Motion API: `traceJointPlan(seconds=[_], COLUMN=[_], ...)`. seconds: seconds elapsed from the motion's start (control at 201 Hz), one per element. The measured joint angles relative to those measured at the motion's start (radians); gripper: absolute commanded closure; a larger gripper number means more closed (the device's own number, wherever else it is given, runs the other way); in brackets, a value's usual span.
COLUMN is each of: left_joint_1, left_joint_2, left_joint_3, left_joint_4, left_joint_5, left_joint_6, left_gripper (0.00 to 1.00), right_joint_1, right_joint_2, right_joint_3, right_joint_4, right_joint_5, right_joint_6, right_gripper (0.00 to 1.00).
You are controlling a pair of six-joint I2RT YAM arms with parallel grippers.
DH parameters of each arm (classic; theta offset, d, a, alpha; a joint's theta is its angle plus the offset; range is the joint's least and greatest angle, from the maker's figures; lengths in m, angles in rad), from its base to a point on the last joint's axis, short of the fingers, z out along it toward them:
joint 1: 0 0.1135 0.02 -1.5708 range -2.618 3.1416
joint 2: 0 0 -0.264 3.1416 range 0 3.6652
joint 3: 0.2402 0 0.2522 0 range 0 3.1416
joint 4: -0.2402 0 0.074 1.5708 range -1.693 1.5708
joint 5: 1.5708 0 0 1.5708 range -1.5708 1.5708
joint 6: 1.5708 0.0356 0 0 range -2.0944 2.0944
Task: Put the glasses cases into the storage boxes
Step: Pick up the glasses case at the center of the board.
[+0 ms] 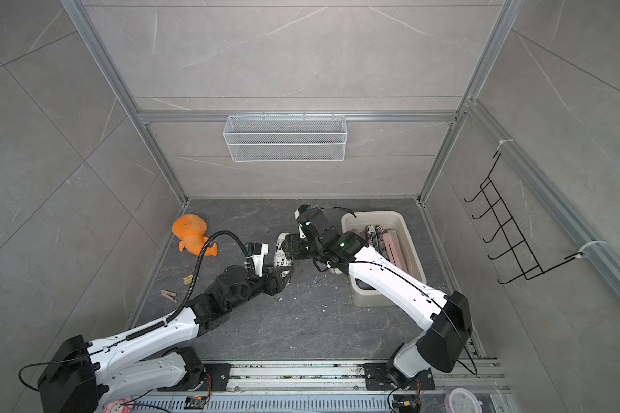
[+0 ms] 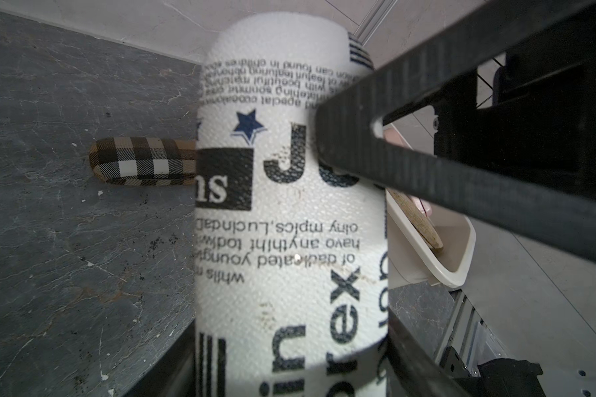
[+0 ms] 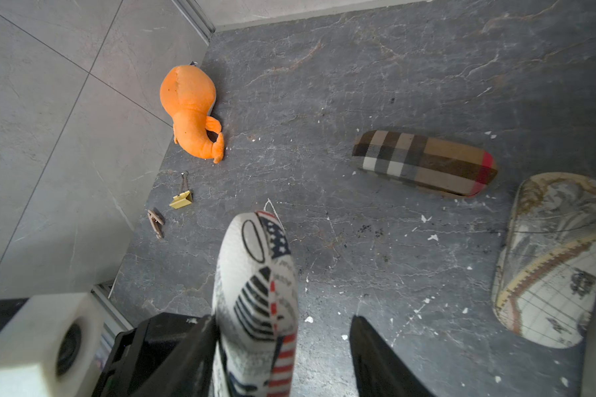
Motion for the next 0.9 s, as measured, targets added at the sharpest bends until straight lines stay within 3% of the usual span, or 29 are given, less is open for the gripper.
traceJointPlan(seconds=[0.12,0.429,0.528,0.653,0.897], left_joint_1=[0.0,0.007,0.009,0.009,0.008], left_joint_2=[0.0,-0.002,-0.002,-0.006,-0.105], left_joint_3=[0.0,0.0,0.0,0.0,-0.013], left_joint_4=[0.005,0.021,0.021,0.023,-0.032], left_joint_5=[0.0,0.011,0.017,0.018,0.003], left_joint_6=[0.0,-0.002,-0.003,-0.005,-0.006], left_gripper=[0.41,0.38,0.26,0.03,0.0], right_joint_1=[0.003,0.002,0.002,0.003,-0.002], right_joint_2=[0.002,0.008,0.008,0.008,0.007], right_joint_3=[0.0,0.0,0.0,0.0,0.003], right_joint_4=[0.027,0.056,0.06,0.061,0.037], right_joint_5=[-0.026,-0.047,-0.048,-0.047,0.045], right_joint_6=[0.018,0.037,0.037,0.037,0.014], right_gripper=[0.51,0.63,0.64,0.64,0.65])
